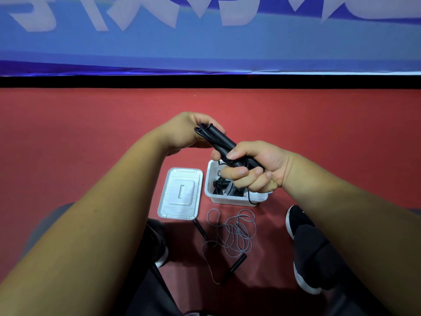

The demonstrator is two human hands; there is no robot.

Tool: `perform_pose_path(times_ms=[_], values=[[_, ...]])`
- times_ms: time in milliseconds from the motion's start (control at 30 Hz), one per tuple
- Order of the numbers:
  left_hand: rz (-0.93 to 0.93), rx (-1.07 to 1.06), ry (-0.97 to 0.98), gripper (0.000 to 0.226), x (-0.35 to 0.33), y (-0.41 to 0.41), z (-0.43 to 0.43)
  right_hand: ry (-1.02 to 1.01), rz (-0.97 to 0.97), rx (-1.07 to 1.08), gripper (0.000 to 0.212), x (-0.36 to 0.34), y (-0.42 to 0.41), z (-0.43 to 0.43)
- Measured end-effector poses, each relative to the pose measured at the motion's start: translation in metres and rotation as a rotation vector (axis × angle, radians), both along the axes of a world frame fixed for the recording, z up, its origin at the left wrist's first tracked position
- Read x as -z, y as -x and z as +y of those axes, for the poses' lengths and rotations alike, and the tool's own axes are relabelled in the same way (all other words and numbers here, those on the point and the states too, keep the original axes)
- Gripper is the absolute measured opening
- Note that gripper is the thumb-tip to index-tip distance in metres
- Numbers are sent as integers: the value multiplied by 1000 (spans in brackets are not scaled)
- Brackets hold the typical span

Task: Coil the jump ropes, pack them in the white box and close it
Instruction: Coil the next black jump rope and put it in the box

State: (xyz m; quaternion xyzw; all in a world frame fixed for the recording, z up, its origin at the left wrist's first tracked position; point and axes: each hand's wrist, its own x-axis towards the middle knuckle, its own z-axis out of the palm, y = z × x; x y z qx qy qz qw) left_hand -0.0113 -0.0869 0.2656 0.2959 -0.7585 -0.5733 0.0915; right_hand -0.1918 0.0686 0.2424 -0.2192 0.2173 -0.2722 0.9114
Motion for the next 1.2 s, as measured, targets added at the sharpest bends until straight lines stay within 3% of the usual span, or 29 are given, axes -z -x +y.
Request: perform_pose_path(times_ms=[333, 533, 800, 1200], values=[[50, 100, -32, 33, -1, 2, -1, -32, 114, -45, 29, 7, -2, 0], [94, 111, -86, 34, 1, 2, -4, -20, 243, -60, 4, 8, -3, -1], [115, 72, -37, 43, -1, 7, -6, -97, 394, -62, 9, 16, -8, -1], [14, 39, 237, 49, -9, 3, -7, -322, 619, 290, 12, 28, -10, -10]])
